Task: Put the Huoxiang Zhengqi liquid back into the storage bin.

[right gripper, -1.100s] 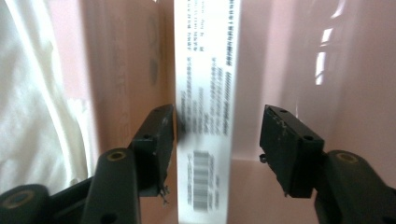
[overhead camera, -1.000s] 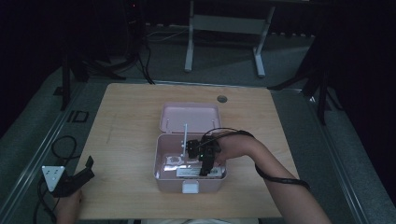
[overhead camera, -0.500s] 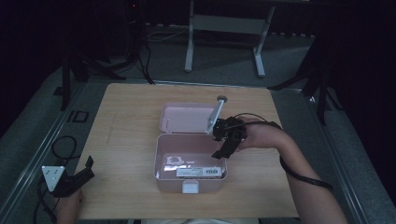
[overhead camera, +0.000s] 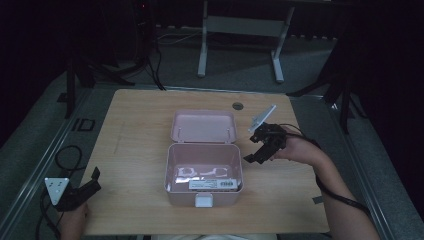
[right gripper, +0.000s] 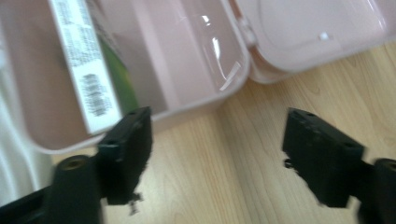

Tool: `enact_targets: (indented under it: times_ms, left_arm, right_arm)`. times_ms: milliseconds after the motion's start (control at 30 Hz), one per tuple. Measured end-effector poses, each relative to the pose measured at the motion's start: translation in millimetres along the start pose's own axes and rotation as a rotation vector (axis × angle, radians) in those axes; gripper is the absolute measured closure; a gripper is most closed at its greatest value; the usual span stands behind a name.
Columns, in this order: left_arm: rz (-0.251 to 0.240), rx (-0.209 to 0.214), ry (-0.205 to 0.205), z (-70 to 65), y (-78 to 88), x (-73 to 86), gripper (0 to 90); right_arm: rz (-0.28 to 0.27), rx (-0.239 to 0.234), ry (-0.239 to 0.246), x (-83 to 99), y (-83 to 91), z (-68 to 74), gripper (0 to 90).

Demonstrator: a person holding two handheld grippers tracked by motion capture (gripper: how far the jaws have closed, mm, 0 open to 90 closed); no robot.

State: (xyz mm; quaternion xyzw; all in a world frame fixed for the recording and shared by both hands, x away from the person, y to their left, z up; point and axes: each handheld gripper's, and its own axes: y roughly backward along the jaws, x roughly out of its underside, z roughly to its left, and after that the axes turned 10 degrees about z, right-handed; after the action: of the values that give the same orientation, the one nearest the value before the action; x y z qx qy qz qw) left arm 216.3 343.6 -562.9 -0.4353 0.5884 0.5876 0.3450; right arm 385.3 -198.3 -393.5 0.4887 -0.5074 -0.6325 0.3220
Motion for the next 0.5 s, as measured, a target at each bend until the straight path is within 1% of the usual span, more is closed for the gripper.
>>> enact_targets:
  times_ms: [33, 67, 100, 167, 233, 300, 333, 367, 400, 433, 500]
  left_arm:
    - [0.0, 0.0, 0.0, 0.0, 0.1, 0.0, 2.1]
    - [0.0, 0.0, 0.0, 0.0, 0.1, 0.0, 2.1]
    - [-0.002, 0.0, 0.0, 0.1, 0.2, 0.2, 2.1]
    - [-0.001, 0.001, 0.001, 0.2, 0.2, 0.1, 2.1]
    - [0.0, 0.0, 0.0, 0.1, 0.1, 0.0, 2.1]
    - [0.0, 0.001, 0.0, 0.2, 0.1, 0.0, 2.1]
    - [-0.001, 0.001, 0.0, 0.2, 0.1, 0.1, 2.1]
    - [-0.001, 0.001, 0.0, 0.2, 0.1, 0.1, 2.1]
    - [-0.001, 0.001, 0.0, 0.2, 0.1, 0.1, 2.1]
    - [-0.001, 0.002, -0.001, 0.1, 0.2, 0.1, 2.1]
    - [-0.002, 0.002, -0.001, 0.0, 0.2, 0.2, 2.1]
  right_arm:
    - [-0.014, -0.003, -0.003, 5.5, -7.4, -3.3, 11.7]
    - [-0.014, -0.003, -0.003, 5.5, -7.4, -3.3, 11.7]
    - [-0.04, 0.037, -0.021, 13.9, -21.0, -8.4, 13.0]
    - [-0.04, 0.029, -0.042, 21.3, -34.3, -14.1, 12.6]
    - [-0.059, 0.022, -0.07, 29.8, -50.8, -20.5, 12.4]
    - [-0.065, 0.017, -0.103, 37.7, -67.9, -25.6, 12.3]
    - [-0.068, 0.018, -0.114, 39.8, -72.9, -27.1, 12.3]
    - [-0.068, 0.018, -0.114, 39.8, -72.9, -27.1, 12.3]
    - [-0.1, 0.042, -0.148, 45.1, -85.1, -30.6, 12.3]
    - [-0.115, 0.058, -0.162, 46.6, -88.1, -31.8, 12.3]
    - [-0.187, 0.098, -0.203, 50.9, -94.3, -35.4, 12.1]
